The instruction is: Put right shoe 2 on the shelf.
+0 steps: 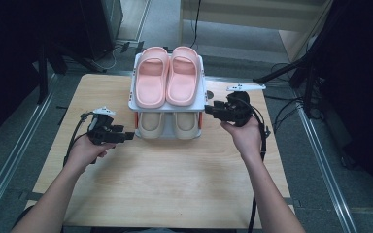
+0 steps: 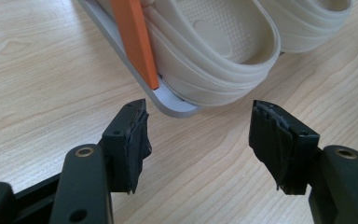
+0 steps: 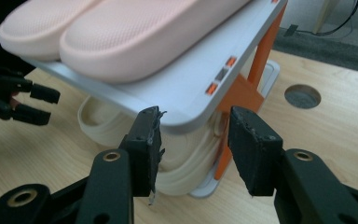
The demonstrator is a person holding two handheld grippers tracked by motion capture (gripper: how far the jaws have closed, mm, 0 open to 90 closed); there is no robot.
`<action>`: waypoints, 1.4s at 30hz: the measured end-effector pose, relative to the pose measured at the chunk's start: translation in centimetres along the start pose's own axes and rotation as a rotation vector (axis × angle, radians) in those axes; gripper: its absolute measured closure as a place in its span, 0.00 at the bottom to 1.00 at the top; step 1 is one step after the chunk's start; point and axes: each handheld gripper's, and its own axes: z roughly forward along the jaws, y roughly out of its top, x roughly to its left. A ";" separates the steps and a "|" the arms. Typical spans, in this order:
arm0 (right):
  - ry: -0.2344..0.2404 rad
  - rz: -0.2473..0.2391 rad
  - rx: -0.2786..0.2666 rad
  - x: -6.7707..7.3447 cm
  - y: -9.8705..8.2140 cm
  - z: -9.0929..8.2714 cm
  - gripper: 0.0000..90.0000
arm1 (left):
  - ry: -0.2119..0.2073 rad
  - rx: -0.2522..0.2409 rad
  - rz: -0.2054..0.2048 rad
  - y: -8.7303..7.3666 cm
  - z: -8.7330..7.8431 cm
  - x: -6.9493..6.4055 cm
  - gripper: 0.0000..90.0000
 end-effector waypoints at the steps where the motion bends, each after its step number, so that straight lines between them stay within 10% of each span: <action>1: 0.001 -0.004 0.000 0.0 -0.2 0.0 0.61 | 0.002 -0.004 -0.002 0.0 0.0 0.0 0.42; 22: 0.014 -0.053 0.023 0.2 -6.5 1.3 0.59 | 0.019 -0.010 0.006 0.0 0.1 0.1 0.44; 42: 0.065 0.002 0.025 0.5 -9.4 2.6 0.56 | -0.017 -0.003 0.019 0.1 0.9 -1.0 0.41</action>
